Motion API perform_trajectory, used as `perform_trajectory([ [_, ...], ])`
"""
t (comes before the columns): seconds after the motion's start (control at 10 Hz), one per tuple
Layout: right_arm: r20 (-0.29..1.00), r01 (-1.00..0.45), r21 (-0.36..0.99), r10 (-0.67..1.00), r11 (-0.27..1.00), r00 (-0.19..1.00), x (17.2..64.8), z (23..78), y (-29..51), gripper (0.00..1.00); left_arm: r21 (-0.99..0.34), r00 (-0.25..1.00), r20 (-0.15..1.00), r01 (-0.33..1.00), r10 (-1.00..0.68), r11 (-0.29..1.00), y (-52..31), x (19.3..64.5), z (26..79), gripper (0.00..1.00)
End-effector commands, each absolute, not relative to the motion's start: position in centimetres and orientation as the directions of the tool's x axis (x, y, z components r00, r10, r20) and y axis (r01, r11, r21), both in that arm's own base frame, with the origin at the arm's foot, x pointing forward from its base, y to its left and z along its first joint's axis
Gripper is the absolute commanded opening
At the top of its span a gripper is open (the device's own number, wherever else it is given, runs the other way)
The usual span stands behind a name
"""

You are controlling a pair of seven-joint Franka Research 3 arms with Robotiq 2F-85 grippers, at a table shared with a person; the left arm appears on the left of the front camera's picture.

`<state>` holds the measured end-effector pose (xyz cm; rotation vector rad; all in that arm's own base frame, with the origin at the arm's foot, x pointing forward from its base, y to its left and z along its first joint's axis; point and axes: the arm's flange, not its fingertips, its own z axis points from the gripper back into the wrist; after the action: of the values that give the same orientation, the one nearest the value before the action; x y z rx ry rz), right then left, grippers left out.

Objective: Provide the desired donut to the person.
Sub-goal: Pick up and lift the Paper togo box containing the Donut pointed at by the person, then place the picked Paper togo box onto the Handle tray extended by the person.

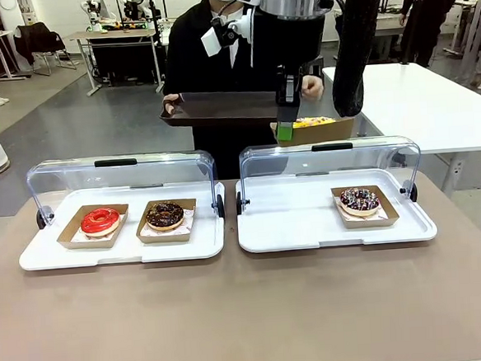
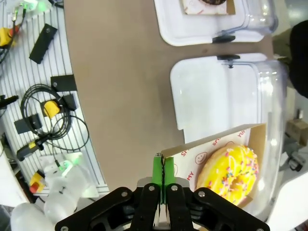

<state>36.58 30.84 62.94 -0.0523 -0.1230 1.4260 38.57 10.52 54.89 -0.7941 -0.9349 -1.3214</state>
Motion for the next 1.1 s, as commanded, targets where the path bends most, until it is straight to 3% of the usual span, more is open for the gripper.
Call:
perform_trajectory([
  [0.0,0.053,-0.983,-0.123,0.99,0.139,0.134,35.27,63.53,30.9,0.0,0.042,0.003,0.908,0.994,-0.419,0.097,10.38,38.52,55.12,1.0],
  [1.0,0.053,-0.983,-0.123,0.99,0.139,0.134,35.27,63.53,30.9,0.0,0.042,0.003,0.908,0.994,-0.419,0.097,10.38,38.52,55.12,1.0],
])
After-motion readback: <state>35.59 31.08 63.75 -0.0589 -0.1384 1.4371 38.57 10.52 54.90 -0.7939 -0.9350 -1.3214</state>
